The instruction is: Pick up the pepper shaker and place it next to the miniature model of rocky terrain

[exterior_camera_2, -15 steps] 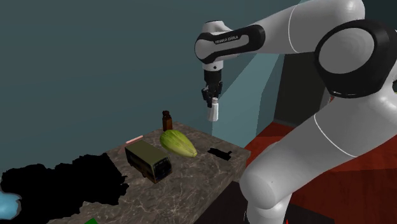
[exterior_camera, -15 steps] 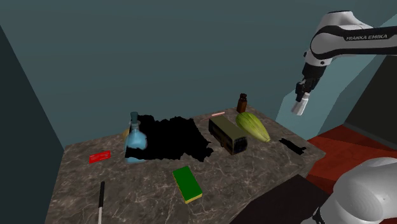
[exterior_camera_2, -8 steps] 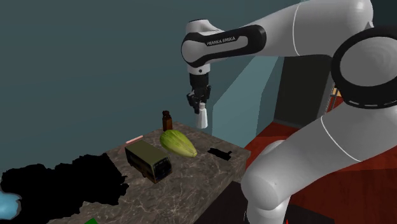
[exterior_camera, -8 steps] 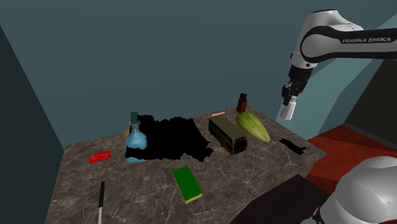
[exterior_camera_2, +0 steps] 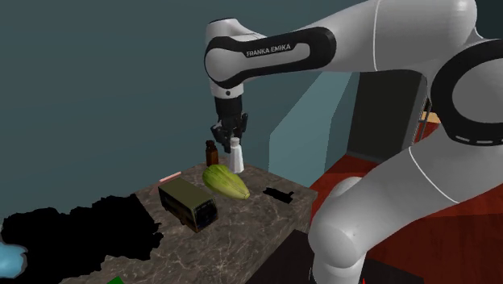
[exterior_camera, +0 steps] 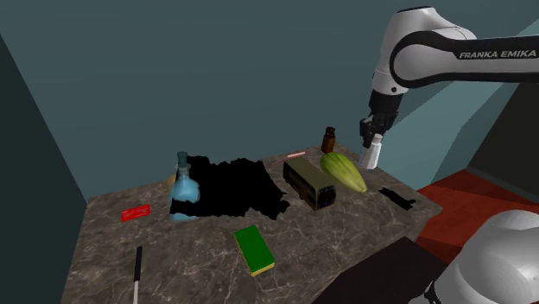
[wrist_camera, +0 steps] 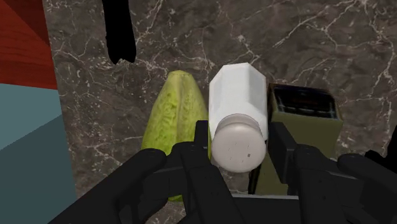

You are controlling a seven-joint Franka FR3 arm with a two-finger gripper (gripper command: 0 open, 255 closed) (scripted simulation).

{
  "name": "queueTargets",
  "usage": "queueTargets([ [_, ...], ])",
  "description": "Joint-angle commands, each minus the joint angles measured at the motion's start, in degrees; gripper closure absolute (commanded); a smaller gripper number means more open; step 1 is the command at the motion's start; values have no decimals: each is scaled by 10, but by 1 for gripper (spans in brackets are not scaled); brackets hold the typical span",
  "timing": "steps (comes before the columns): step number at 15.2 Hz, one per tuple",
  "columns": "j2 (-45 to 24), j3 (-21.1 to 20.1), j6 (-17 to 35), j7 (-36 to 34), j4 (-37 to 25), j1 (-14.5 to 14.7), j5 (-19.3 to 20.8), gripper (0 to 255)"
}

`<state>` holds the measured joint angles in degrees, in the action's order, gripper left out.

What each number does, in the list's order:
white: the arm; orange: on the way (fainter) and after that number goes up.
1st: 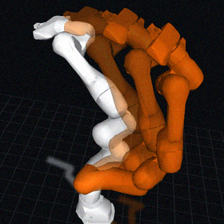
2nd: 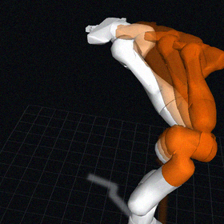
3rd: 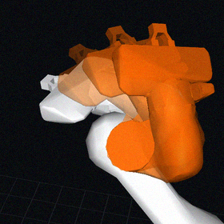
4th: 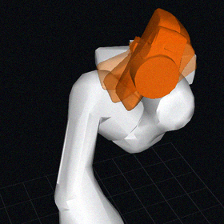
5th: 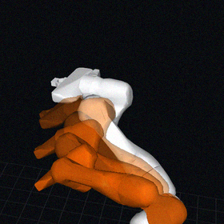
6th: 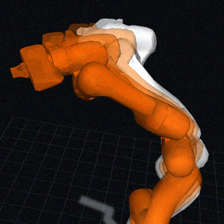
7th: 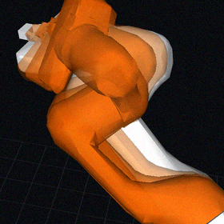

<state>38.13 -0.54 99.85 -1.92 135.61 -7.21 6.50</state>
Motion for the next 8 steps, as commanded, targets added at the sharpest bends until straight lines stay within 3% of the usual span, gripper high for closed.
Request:
queueTargets([
  [1,-5,-25,-2,-30,-4,11,-15,255],
  [8,-45,-108,-7,-127,-41,44,-56,255],
])
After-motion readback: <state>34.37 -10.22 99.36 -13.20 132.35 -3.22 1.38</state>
